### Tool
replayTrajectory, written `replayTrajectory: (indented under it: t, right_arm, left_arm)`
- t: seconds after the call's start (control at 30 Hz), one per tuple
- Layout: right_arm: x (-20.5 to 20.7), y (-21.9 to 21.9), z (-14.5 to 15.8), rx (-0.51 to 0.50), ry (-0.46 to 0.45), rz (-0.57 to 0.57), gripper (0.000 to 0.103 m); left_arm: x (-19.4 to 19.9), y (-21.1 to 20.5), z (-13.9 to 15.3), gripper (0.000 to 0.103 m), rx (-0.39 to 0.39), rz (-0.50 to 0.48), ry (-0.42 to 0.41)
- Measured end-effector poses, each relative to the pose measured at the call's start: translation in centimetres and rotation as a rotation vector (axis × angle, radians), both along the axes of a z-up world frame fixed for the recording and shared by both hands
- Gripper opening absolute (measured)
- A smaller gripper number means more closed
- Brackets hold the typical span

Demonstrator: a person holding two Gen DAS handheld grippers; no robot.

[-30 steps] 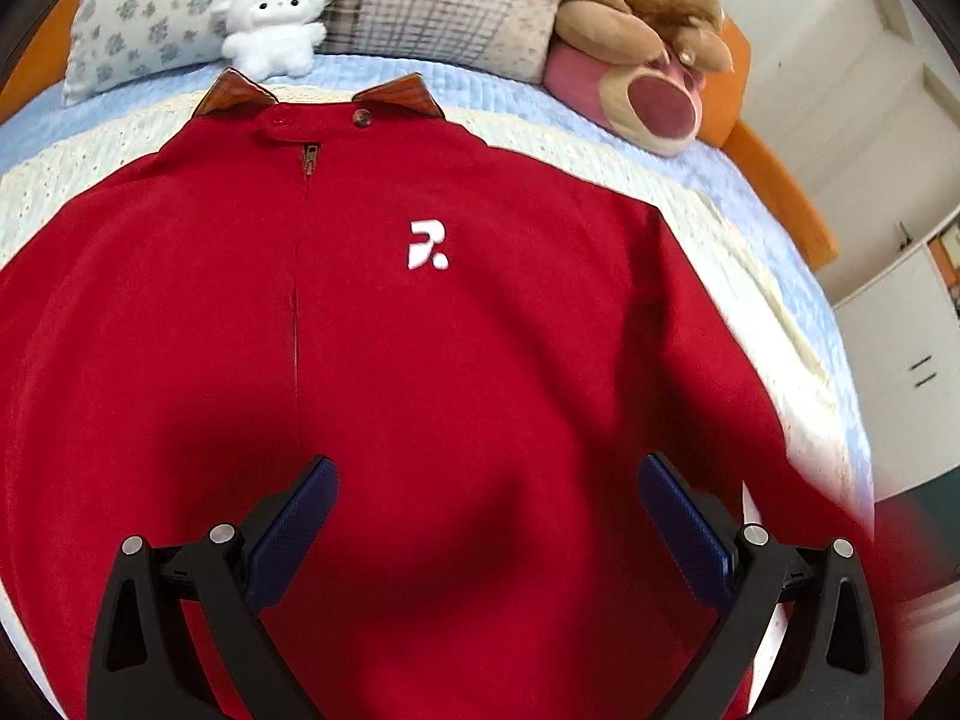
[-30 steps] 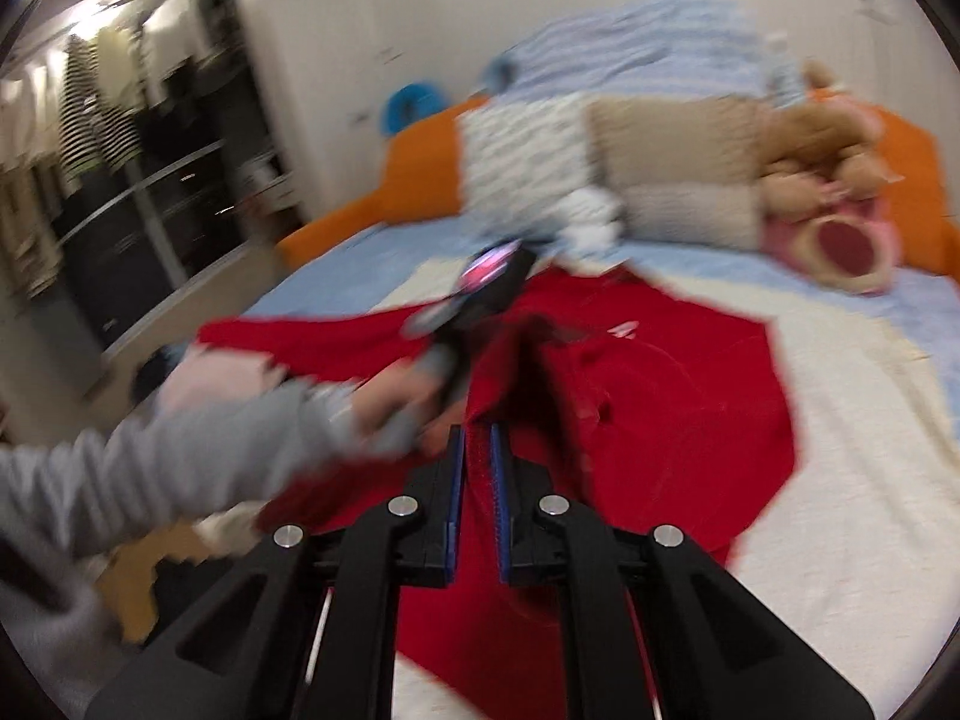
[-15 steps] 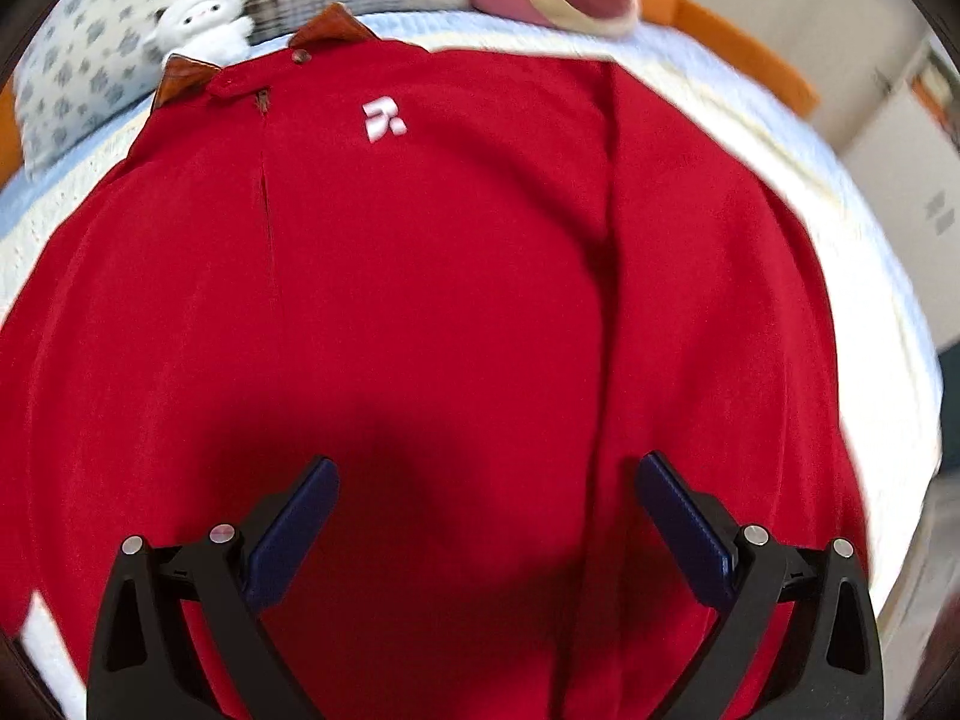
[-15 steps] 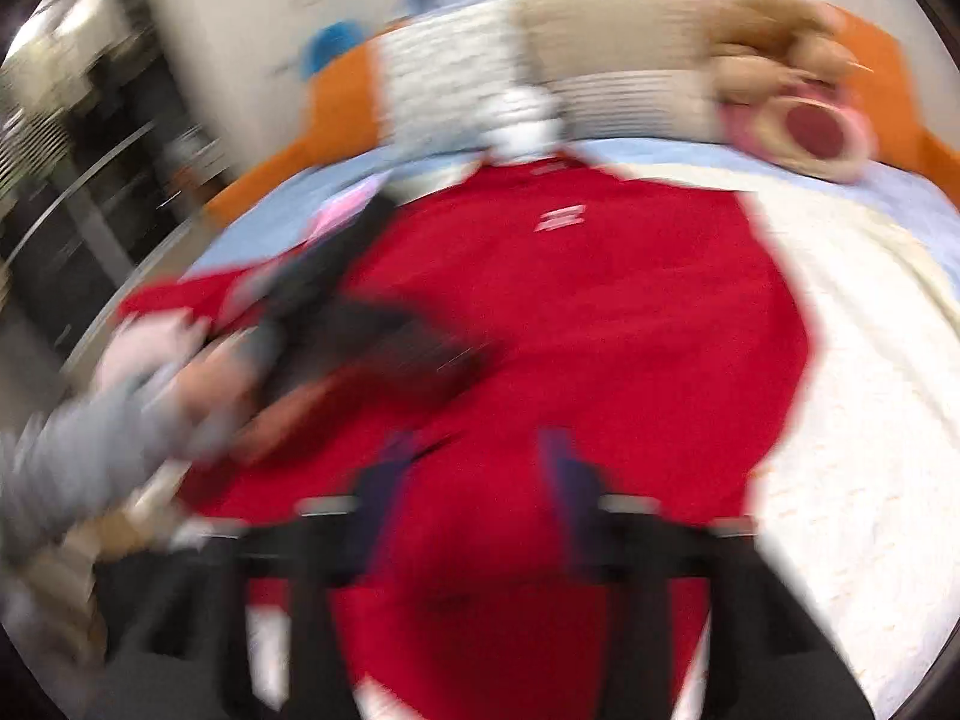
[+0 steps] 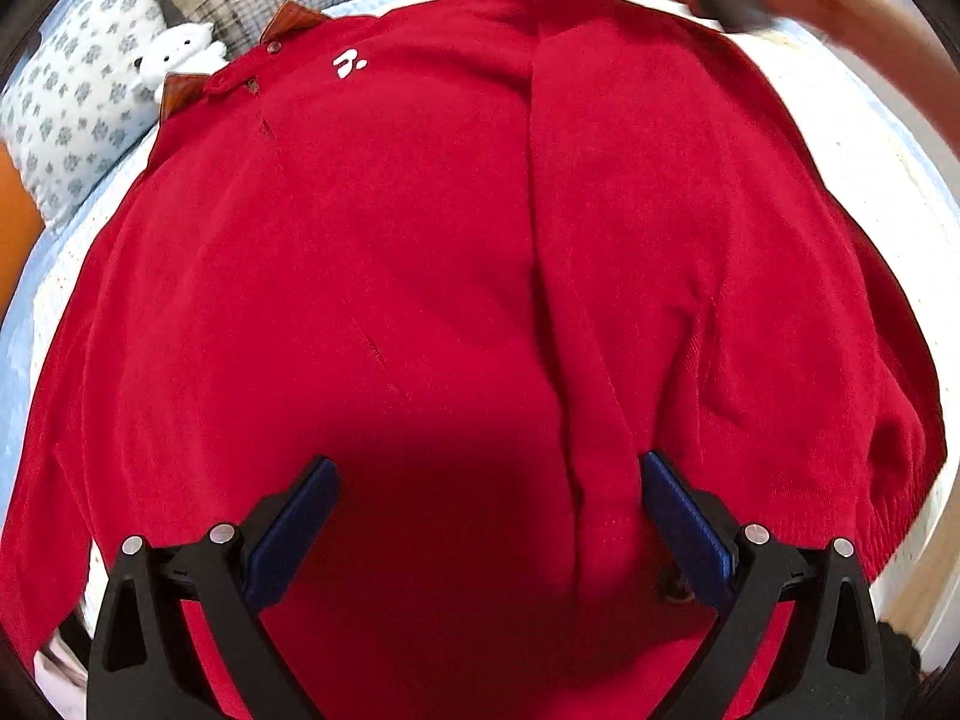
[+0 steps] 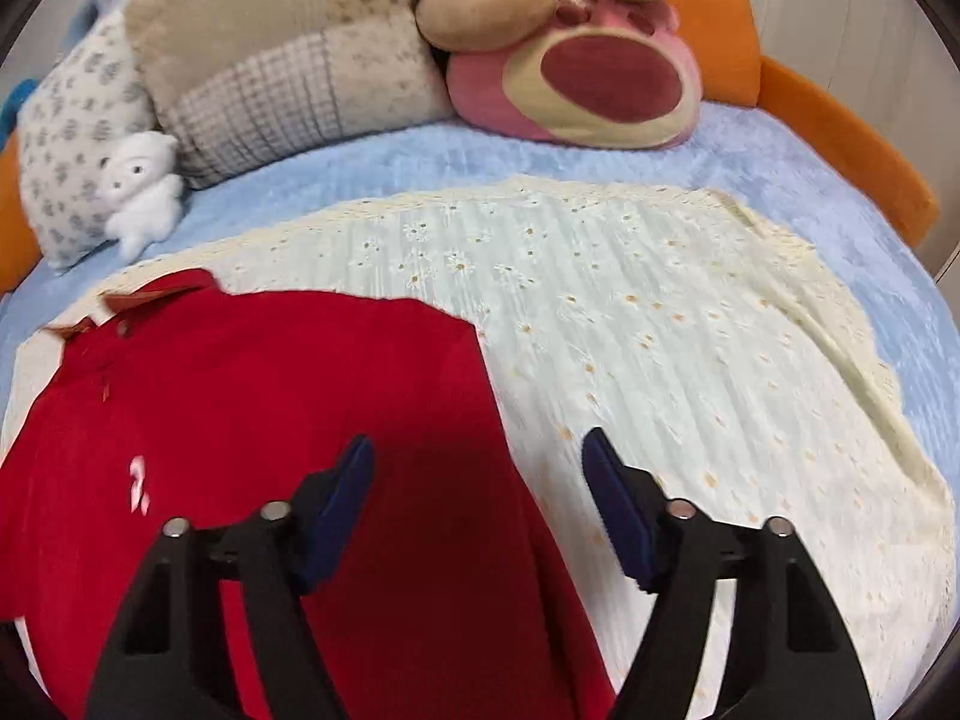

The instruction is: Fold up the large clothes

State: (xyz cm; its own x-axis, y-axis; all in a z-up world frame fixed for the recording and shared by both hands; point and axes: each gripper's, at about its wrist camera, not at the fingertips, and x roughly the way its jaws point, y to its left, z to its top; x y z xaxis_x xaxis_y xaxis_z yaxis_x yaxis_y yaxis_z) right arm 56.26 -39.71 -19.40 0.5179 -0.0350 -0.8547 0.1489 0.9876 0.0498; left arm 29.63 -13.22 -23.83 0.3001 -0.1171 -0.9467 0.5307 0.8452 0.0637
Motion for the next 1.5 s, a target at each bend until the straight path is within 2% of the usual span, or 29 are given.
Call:
replayTrajectory:
  t: [0.03, 0.07, 0.13, 0.17, 0.23, 0.27, 0.3, 0.37, 0.43, 0.5, 0.67, 0.73, 0.8, 0.93, 0.97, 1.03, 1.07, 1.1, 1.2, 1.3, 1.4, 1.47, 1.5]
  right_arm:
    - [0.7, 0.1, -0.6, 0.007, 0.025, 0.006, 0.035]
    - [1.5, 0.3, -0.9, 0.014, 0.055, 0.011, 0.008]
    - [2.0, 0.1, -1.1, 0.064, 0.084, -0.011, 0.006]
    - [2.0, 0.0, -0.8, 0.094, 0.067, -0.015, 0.006]
    - [2.1, 0.4, 0.5, 0.131, 0.029, 0.0, 0.006]
    - [2.3, 0.9, 1.2, 0.133, 0.015, 0.011, 0.006]
    - [2.5, 1.5, 2.4, 0.137, -0.007, 0.026, 0.006]
    - [2.9, 2.3, 4.3, 0.163, -0.06, 0.05, 0.001]
    - [3.1, 3.8, 5.5, 0.178, -0.099, 0.085, 0.001]
    - [3.6, 5.6, 4.7, 0.154, -0.071, 0.117, 0.004]
    - [-0.5, 8.0, 3.9, 0.103, -0.081, 0.242, 0.005]
    - [-3.5, 7.8, 3.5, 0.105, -0.066, 0.28, 0.012]
    - [-7.3, 6.9, 3.6, 0.133, -0.061, 0.284, 0.029]
    - [-16.7, 5.3, 4.3, 0.164, -0.079, 0.312, 0.04]
    - [-20.2, 5.2, 4.2, 0.162, -0.077, 0.348, 0.048]
    - [-25.3, 5.2, 4.1, 0.149, -0.094, 0.373, 0.064]
    - [-28.4, 5.6, 4.0, 0.145, -0.102, 0.407, 0.068]
    - [-31.4, 6.1, 3.9, 0.133, -0.118, 0.43, 0.068]
    - [-38.5, 8.0, 3.3, 0.116, -0.125, 0.498, 0.068]
    - [-43.3, 11.0, 2.2, 0.052, -0.116, 0.553, 0.068]
    - [-45.8, 13.6, 1.4, 0.032, -0.107, 0.614, 0.068]
    - [-46.4, 15.1, 0.9, -0.066, -0.119, 0.62, 0.067]
    - [-46.6, 15.9, 0.6, -0.134, -0.125, 0.627, 0.06]
  left_arm:
    - [-0.3, 0.1, 0.1, 0.101, -0.006, -0.011, -0.005]
    - [-0.6, 0.1, 0.2, 0.101, -0.016, -0.027, -0.008]
    - [-1.5, 0.3, 0.4, 0.09, -0.039, -0.054, 0.005]
    - [-1.9, 0.4, 0.4, 0.075, -0.07, -0.069, 0.036]
    - [-2.4, 0.6, 1.1, 0.052, -0.122, -0.072, 0.066]
    - [-2.6, 0.3, 1.3, 0.02, -0.18, -0.089, 0.125]
    - [-2.9, 0.1, 1.7, 0.023, -0.225, -0.091, 0.163]
    - [-4.1, -1.4, 2.9, 0.023, -0.264, -0.136, 0.161]
    - [-4.9, -2.3, 3.6, 0.023, -0.307, -0.14, 0.164]
    - [-5.2, -2.2, 3.8, 0.023, -0.308, -0.128, 0.134]
    - [-6.3, 0.5, 3.2, 0.026, -0.379, -0.054, 0.191]
    - [-7.3, -0.3, 3.0, 0.026, -0.375, -0.063, 0.199]
    - [-7.7, -1.3, 3.2, 0.026, -0.398, -0.074, 0.209]
    - [-10.3, -1.8, 3.9, 0.026, -0.454, -0.102, 0.191]
    - [-10.4, -2.1, 3.6, 0.026, -0.442, -0.092, 0.183]
    - [-10.1, -1.7, 2.7, 0.043, -0.399, -0.056, 0.175]
    - [-9.9, -1.1, 2.2, 0.068, -0.396, -0.027, 0.183]
    - [-9.9, -0.6, 1.8, 0.079, -0.403, -0.012, 0.194]
    - [-9.7, 0.9, 1.0, 0.082, -0.382, 0.057, 0.183]
    - [-9.2, 1.7, 0.8, 0.082, -0.422, 0.097, 0.199]
    - [-9.3, 2.2, 1.1, 0.084, -0.45, 0.121, 0.185]
    - [-9.4, 2.0, 1.2, 0.084, -0.479, 0.115, 0.183]
    - [-9.2, 2.1, 1.1, 0.084, -0.503, 0.106, 0.194]
